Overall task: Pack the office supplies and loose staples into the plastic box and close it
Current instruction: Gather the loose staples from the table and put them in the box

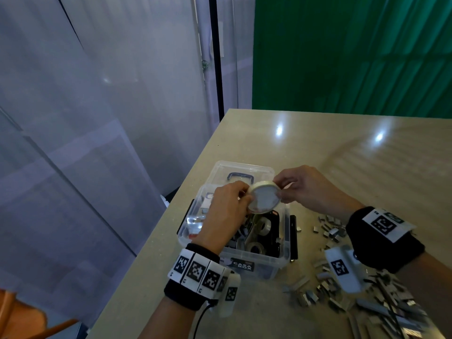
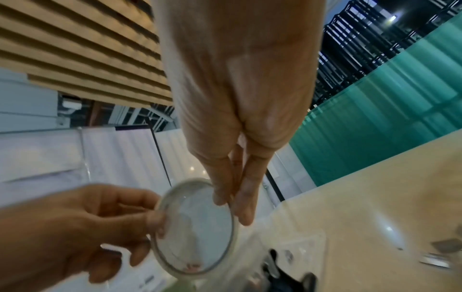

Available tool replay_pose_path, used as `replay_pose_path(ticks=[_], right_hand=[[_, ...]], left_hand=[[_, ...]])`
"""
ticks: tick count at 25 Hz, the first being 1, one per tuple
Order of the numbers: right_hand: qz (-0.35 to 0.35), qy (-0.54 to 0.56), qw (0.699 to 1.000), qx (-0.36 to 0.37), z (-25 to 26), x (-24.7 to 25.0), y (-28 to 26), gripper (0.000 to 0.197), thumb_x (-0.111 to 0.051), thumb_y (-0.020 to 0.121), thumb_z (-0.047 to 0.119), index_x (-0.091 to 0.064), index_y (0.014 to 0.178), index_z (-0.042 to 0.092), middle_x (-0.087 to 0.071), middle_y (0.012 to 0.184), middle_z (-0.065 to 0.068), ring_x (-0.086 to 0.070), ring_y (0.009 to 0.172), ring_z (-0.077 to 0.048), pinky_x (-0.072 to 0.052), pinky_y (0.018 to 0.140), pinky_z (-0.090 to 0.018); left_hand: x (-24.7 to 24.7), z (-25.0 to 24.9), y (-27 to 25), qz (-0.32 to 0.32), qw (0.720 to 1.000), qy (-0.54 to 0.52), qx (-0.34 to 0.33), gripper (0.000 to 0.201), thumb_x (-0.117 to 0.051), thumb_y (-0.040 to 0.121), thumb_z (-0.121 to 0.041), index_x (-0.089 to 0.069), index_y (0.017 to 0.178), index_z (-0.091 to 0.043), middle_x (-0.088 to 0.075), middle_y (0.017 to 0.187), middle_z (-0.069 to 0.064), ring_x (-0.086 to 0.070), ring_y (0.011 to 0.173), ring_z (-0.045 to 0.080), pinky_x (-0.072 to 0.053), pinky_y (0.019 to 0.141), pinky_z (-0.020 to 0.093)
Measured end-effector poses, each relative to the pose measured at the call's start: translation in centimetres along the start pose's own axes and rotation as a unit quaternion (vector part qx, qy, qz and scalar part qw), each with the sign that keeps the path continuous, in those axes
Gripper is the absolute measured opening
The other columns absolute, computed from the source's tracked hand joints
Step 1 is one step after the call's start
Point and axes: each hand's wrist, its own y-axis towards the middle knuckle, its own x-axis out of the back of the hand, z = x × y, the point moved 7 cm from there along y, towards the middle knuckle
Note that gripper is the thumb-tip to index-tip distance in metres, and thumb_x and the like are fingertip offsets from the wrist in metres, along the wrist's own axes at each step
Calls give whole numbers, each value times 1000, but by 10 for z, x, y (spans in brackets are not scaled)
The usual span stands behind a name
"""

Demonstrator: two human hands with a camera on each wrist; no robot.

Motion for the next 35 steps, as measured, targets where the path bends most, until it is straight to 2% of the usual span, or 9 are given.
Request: replay_pose_path(ticks=[4, 7, 11, 14, 16, 19, 26, 33, 35], right_hand=[[-5, -95, 994, 44, -14, -12, -6, 22, -80, 80, 2, -79, 93, 20, -73, 88, 7, -66, 81, -6, -56, 81, -36], [37, -152, 984, 85, -14, -22, -7, 39, -69, 80, -8, -80, 102, 22, -73, 99, 5, -67, 91, -14, -56, 82, -36], [100, -160, 981, 49, -14, -25, -9, 48, -55, 82, -8, -78, 111, 22, -72, 116, 2, -64, 107, -15, -52, 95, -35], [137, -147, 979, 35, -10, -29, -9, 26, -68, 90, 16, -78, 112, 25, -74, 110, 6, -65, 100, -10, -53, 93, -36], [160, -152, 975, 26, -7, -35, -9, 25, -75, 88, 27, -76, 113, 27, -73, 108, 6, -65, 96, -9, -55, 89, -36], [138, -179, 974, 14, -5, -42, -8, 27, -74, 88, 20, -75, 115, 24, -70, 112, 2, -64, 100, -12, -56, 89, -34], [98, -247, 963, 34, 4, -43, -3, 22, -59, 94, 6, -76, 104, 14, -70, 110, -3, -64, 101, -18, -54, 88, -31], [58, -186, 979, 55, 7, -26, -12, 18, -63, 93, 9, -77, 102, 16, -72, 102, 0, -61, 84, -5, -50, 79, -21], [56, -162, 984, 56, 7, -23, -16, 15, -69, 90, 12, -78, 100, 18, -74, 98, 2, -63, 80, -2, -53, 77, -21]], left_hand=[[-13, -15, -16, 2, 995, 95, -43, 13, -71, 89, -21, -73, 100, -16, -65, 96, -1, -61, 82, 15, -52, 77, 32], [-31, -19, -38, 27, 982, 171, -82, 14, -70, 88, -22, -70, 102, -17, -61, 101, -3, -54, 85, 13, -36, 68, 20], [-40, -8, -54, 27, 983, 149, -99, 22, -67, 92, -16, -71, 113, -19, -63, 111, -1, -57, 101, 15, -48, 83, 27], [-40, 3, -56, 30, 986, 139, -86, 22, -68, 92, -18, -73, 113, -22, -63, 117, -4, -53, 110, 14, -50, 90, 33], [-39, 11, -56, 17, 991, 106, -86, 19, -75, 85, -15, -77, 102, -23, -63, 116, -3, -55, 109, 16, -54, 88, 37], [-38, 9, -60, -3, 993, 76, -94, 15, -80, 78, -9, -79, 91, -18, -66, 118, 6, -61, 108, 23, -56, 87, 37], [-32, 6, -63, 11, 996, 15, -83, 14, -72, 84, -3, -77, 91, -15, -71, 97, -5, -63, 91, 2, -47, 82, 11], [20, 13, -51, -83, 996, -24, -14, 19, -64, 89, 0, -78, 93, -14, -72, 87, -8, -64, 75, -5, -49, 68, 8], [21, 6, -42, -82, 996, -14, -25, 20, -63, 88, 0, -78, 93, -12, -73, 91, -5, -66, 81, 0, -53, 76, 14]])
